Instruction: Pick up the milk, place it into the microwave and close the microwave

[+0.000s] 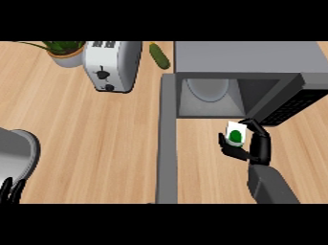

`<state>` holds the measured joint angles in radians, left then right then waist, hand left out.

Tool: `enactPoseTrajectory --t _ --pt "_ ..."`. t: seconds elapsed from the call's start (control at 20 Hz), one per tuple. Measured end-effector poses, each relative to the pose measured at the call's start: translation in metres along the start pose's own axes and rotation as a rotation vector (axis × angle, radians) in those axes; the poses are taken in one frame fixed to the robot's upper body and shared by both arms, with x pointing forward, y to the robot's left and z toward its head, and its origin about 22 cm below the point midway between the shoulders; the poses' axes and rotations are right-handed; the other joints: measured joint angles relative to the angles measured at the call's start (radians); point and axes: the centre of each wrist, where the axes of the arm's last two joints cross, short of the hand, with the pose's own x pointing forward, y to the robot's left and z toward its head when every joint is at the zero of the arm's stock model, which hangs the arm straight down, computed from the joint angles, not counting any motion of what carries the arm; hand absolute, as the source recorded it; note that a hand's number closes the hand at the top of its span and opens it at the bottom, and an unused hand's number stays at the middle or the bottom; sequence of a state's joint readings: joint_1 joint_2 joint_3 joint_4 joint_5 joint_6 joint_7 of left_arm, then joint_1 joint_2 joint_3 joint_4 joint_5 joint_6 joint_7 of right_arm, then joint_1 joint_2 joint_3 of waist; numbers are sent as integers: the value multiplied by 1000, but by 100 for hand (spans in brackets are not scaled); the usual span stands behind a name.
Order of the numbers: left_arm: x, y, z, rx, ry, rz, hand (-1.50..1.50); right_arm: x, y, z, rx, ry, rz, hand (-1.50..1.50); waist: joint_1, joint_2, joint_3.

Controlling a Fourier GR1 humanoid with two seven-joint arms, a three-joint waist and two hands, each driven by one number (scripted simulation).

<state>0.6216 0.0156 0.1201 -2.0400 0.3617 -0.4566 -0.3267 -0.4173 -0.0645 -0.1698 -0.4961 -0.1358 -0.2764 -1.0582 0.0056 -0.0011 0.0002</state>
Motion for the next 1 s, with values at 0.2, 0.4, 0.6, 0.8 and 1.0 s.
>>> enactPoseTrajectory --t 0.2,0.4,0.6,0.8,1.0 --pt "2 -2 3 1 3 0 -150 13 -1 11 13 -34 -12 150 -11 -4 -1" --pt "8 -2 1 -20 12 14 -150 33 -8 20 26 -58 -11 150 -16 -5 -2" --pt "7 -6 7 -26 14 28 -150 61 -13 38 40 -42 9 150 -16 -6 -2" --pt "13 -12 9 -12 5 16 -150 89 -28 54 76 -46 -42 150 -13 -5 -1" --pt "9 -10 14 5 3 11 -150 114 -19 63 93 -40 -180 150 -10 -4 -1"
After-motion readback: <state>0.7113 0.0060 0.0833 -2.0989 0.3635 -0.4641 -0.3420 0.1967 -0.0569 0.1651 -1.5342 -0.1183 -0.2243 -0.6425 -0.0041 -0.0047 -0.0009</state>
